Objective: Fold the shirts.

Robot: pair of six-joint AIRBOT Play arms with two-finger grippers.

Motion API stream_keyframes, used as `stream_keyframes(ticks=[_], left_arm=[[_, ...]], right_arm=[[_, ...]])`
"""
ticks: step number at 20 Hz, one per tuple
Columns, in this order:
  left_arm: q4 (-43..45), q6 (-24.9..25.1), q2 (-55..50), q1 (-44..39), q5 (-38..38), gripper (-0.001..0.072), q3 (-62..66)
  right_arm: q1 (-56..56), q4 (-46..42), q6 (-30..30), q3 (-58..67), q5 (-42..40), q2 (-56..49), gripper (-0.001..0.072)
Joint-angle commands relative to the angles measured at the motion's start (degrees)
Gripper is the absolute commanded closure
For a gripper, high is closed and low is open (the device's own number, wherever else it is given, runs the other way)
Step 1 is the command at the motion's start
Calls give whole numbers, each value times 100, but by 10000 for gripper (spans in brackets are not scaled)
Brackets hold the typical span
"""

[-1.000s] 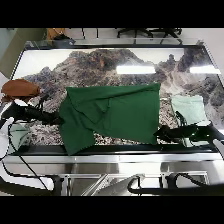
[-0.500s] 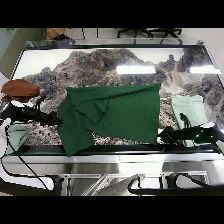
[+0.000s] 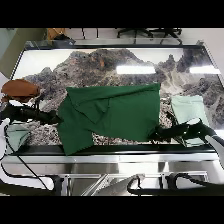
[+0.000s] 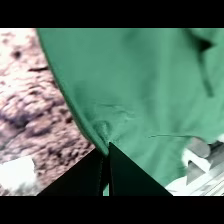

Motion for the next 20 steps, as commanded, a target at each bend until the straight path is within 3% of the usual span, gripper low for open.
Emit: stream_keyframes(ticks=[1,6,9,12,15,18,20], left_arm=[[-544,37,525,4,-208,693,337],[-2490,35,2297,168,-522,693,1847],[-3283,31,3519,446,133,693,2924],[-3187,37,4581,863,870,693,3713],[-2463,28,5219,1563,1054,694,4461],[-1698,-345,5254,1596,1056,693,5119],[-1718,-356,4900,1318,713,693,5394]], right_arm=[[35,256,-63,933,577,400,693],[-354,737,-103,3825,907,1491,694],[-520,796,-264,5759,763,1886,694],[-516,769,-455,7219,431,2070,694],[-516,730,-522,8030,138,2133,694],[-518,726,-520,8172,142,2116,693],[-516,743,-516,8164,319,1954,694]])
